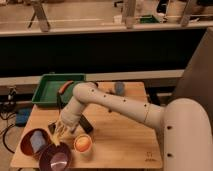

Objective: Place banana in purple bowl

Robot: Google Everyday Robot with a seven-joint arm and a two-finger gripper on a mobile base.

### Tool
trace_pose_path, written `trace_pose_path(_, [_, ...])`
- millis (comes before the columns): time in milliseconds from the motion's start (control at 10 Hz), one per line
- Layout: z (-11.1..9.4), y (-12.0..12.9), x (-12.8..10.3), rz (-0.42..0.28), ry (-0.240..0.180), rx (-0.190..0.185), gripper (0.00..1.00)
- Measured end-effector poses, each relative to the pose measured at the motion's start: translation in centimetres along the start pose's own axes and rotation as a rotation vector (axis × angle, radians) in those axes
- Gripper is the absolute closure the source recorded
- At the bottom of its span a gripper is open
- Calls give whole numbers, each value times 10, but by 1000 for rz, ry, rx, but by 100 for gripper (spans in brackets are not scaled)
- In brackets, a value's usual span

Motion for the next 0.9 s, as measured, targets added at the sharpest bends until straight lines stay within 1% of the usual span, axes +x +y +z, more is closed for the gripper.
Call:
trace_pose_path(100, [0,2,-1,-1,0,1,64])
trace_pose_path(500, [1,6,-4,-3,3,9,63])
trace_pose_path(700, [1,7,-5,-4,5,13,54])
trace_pose_path(900, [2,8,-6,-4,6,16,53])
